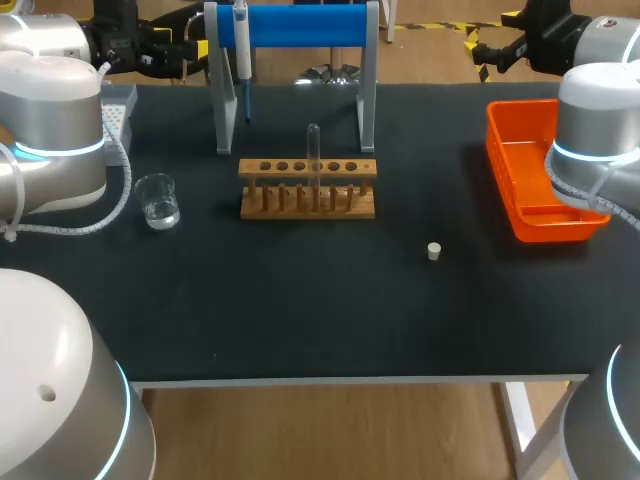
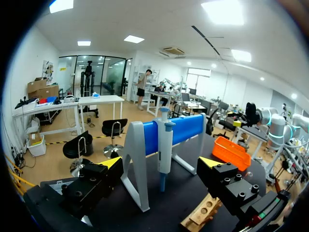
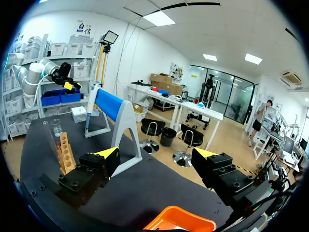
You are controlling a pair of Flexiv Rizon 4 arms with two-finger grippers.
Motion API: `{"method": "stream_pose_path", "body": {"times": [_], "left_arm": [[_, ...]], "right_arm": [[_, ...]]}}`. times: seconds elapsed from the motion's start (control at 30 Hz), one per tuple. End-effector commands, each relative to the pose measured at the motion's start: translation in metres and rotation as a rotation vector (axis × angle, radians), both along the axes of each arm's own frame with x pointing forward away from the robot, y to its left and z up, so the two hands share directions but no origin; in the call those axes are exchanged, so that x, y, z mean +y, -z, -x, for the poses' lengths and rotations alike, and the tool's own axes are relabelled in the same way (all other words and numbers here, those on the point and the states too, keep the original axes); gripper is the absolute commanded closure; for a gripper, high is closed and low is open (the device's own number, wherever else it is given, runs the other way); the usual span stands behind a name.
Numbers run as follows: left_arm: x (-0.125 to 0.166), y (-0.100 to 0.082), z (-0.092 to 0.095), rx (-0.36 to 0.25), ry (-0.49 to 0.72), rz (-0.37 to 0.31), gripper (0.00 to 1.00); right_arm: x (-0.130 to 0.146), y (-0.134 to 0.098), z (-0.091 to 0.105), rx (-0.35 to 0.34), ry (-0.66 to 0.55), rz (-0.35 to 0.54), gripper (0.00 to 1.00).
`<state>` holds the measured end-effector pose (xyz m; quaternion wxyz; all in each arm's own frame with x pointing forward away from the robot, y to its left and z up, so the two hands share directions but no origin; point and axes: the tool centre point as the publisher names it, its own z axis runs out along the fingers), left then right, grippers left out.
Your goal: Invert the test tube, pick up the pipette, mount the tip to pipette, aspirate from beaker and dispense into the tube, eject the tip, return the pipette, and cap with the stopper.
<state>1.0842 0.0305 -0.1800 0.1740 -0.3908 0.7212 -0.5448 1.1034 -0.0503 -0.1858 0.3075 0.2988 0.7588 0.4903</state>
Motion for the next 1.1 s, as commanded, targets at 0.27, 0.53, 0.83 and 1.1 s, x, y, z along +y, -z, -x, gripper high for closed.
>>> {"method": "stream_pose_path", "body": {"times": [0.27,0.53,0.83,1.1], "left_arm": [[0.000,0.001,0.000,-0.004,-0.002,0.002,0.00],[0.000,0.001,0.000,-0.004,-0.002,0.002,0.00],[0.000,0.001,0.000,-0.004,-0.002,0.002,0.00],[0.000,0.001,0.000,-0.004,-0.002,0.002,0.00]], "right_arm": [[0.000,0.000,0.000,0.001,0.000,0.001,0.00],[0.002,-0.002,0.010,0.007,-0.022,-0.027,0.00],[0.024,0.006,0.097,0.005,-0.207,-0.100,0.00],[0.062,0.022,0.173,0.004,-0.350,-0.163,0.00]]}}
